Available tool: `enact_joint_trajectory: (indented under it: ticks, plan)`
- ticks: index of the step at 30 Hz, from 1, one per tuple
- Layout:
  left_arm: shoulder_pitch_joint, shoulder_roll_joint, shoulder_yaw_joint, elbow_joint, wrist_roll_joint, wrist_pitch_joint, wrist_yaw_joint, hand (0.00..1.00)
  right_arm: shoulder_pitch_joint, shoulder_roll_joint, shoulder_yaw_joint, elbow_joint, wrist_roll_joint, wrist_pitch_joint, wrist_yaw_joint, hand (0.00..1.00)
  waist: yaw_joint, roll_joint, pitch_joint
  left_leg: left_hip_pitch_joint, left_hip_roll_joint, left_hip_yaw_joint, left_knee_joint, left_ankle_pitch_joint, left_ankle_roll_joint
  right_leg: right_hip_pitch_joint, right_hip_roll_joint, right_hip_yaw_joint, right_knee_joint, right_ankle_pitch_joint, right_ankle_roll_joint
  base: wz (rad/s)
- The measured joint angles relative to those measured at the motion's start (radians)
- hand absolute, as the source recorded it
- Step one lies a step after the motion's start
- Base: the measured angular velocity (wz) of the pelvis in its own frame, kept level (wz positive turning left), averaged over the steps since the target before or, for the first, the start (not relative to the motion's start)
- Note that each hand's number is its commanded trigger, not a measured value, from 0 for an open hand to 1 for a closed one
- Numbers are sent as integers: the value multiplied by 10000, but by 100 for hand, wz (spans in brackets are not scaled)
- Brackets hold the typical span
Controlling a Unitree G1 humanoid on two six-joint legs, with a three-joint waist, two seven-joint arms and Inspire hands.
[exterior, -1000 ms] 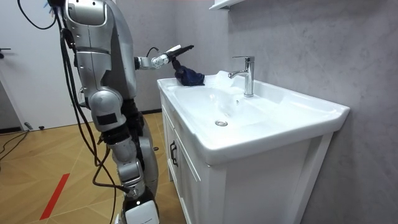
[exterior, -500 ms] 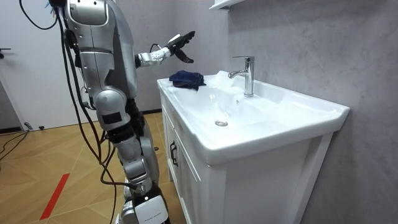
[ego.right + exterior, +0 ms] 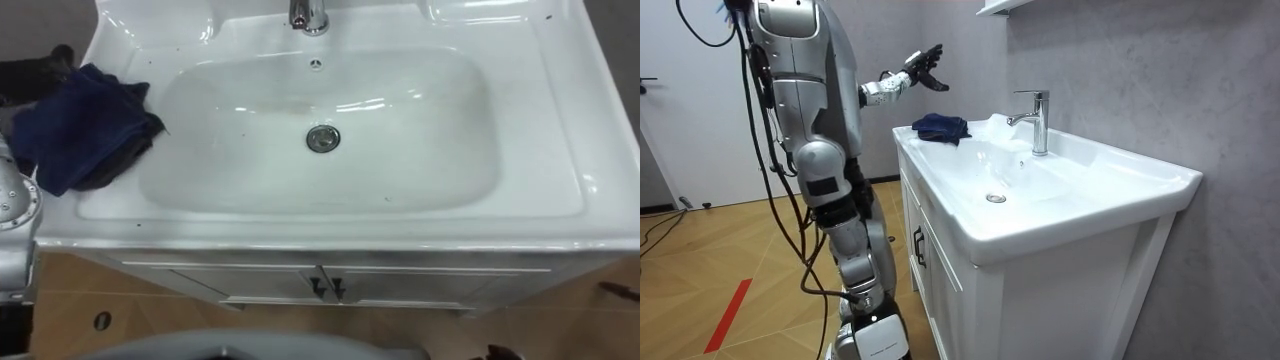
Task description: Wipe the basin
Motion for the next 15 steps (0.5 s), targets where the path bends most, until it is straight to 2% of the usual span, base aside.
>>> enact_joint_trajectory:
  ticks: [3,5,6,7,9,10,12,13,15]
  plan:
    - [-130,9,428,-202,-65,-101,757,0,114,0,3,-159,67,-4,-145,0,79,109,-21,-27,-5,-42,11,1,1,-16,-1,-41,17,-1,0,3]
    - [-229,28,1010,-200,-741,-457,1270,0,294,-2,-4,-224,176,-143,-346,0,235,141,-41,24,-3,-28,5,1,0,1,2,5,21,-4,-6,-6]
    - [-320,89,1479,-201,-1521,-684,1828,0,369,-13,-3,-233,238,-164,-511,0,331,165,-41,27,-1,-35,2,1,1,2,2,8,21,-5,-7,-4]
    - [-361,120,1786,-201,-1897,-763,2091,0,381,-21,-4,-236,260,-165,-590,0,382,192,-42,30,-2,-25,-11,1,0,-5,2,11,27,-5,-7,-5]
    - [-589,244,2950,-185,-3527,-1080,2978,0,615,-19,-3,-387,261,-176,-774,0,861,231,-58,77,2,16,-69,1,-1,-83,-7,104,42,-51,-18,-13]
    - [-557,323,3634,-150,-4363,-1191,3351,0,802,-18,-28,-566,250,-190,-799,0,1079,228,-61,137,0,18,-153,2,-1,-107,-8,174,84,-87,-14,-13]
    - [-396,343,4483,46,-5486,-1285,3920,0,1021,-50,-30,-774,282,-177,-805,0,1352,229,-64,190,-21,29,-230,2,-1,-109,-28,196,109,-116,4,-4]
    - [-249,351,4845,335,-6366,-1335,4203,0,1164,-54,-19,-997,359,-77,-799,0,1463,217,-62,192,-51,7,-223,2,-1,-102,-56,162,175,-155,26,7]
    - [62,351,5108,1025,-7735,-1364,4468,0,1267,-60,-21,-1235,447,23,-792,0,1607,200,-62,196,-117,-99,-220,3,2,-49,-112,12,210,-198,54,21]
